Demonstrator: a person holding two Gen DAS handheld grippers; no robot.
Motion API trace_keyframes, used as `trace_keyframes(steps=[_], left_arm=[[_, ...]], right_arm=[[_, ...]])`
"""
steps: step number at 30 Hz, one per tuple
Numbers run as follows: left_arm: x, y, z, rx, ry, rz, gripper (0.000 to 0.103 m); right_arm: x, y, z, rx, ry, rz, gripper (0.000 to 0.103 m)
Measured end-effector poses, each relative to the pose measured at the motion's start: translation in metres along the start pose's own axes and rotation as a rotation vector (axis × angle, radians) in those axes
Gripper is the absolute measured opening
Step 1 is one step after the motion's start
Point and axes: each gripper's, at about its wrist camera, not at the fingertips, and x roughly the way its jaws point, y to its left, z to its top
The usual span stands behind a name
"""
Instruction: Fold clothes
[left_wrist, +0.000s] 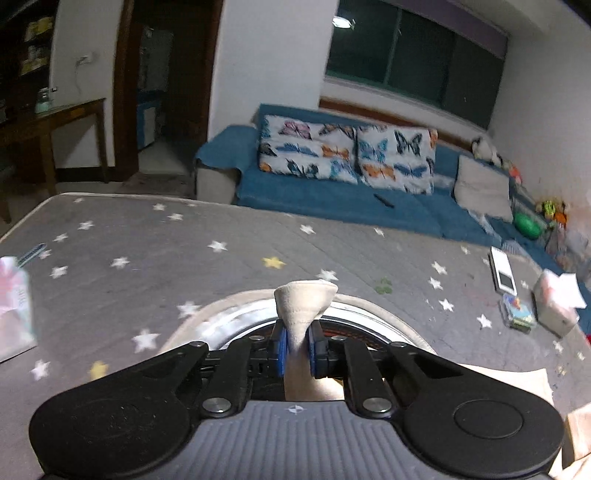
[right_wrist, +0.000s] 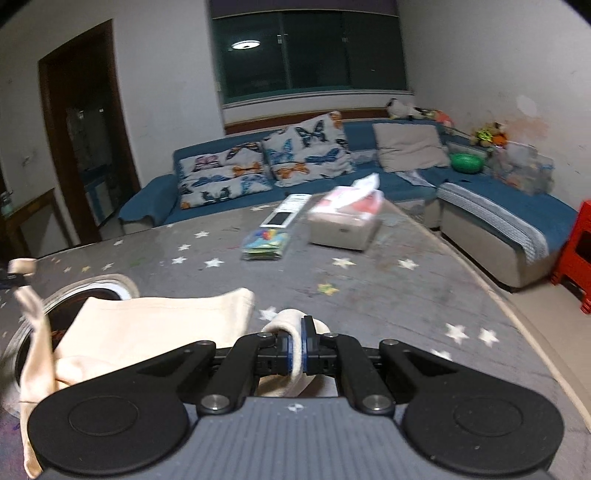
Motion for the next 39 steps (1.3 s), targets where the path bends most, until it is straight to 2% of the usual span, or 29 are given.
trace_keyframes(steps=[7,11,15,17,21,22,28,31,34,36,39], left_arm=[[-0.072,0.064,-0.025,-0.126,-0.084,0.021,0.013],[-0.105,0.094,-0.047,-0.188,-0.101,0.049,0.013],[-0.119,0.116,-0.072,-0.211,-0.068,0.089,0.013],[-0.119,0.124,-0.083,-0.223,-0.04,0.107,0.013],[-0.116,0.134,-0.097,-0.249,0.0,0.123,0.013],[-0.115,0.136,-0.1,-0.253,0.008,0.126,0.013],[-0.112,0.139,-0.11,-0.258,0.023,0.149,0.013],[-0.11,0.142,-0.113,-0.27,0.031,0.158,0.013],[-0.107,0.146,-0.116,-0.284,0.045,0.169,0.013],[-0.105,0.148,-0.118,-0.293,0.053,0.174,0.013],[-0.102,0.149,-0.121,-0.293,0.064,0.182,0.013]], right_arm=[[-0.023,-0.028,-0.007,0.076,-0.022,-0.029,0.004],[-0.033,-0.039,-0.012,0.117,-0.026,-0.027,0.005],[-0.034,-0.049,-0.023,0.157,-0.01,-0.044,0.016],[-0.031,-0.056,-0.03,0.183,0.021,-0.05,0.017],[-0.03,-0.066,-0.044,0.201,0.067,-0.068,0.026],[-0.031,-0.066,-0.047,0.194,0.073,-0.072,0.029],[-0.031,-0.058,-0.057,0.103,0.088,-0.113,0.032],[-0.034,-0.069,-0.056,0.174,0.032,-0.124,0.033],[-0.037,-0.085,-0.058,0.258,0.018,-0.138,0.041],[-0.038,-0.096,-0.06,0.314,0.008,-0.147,0.043],[-0.042,-0.11,-0.068,0.402,-0.006,-0.117,0.044]])
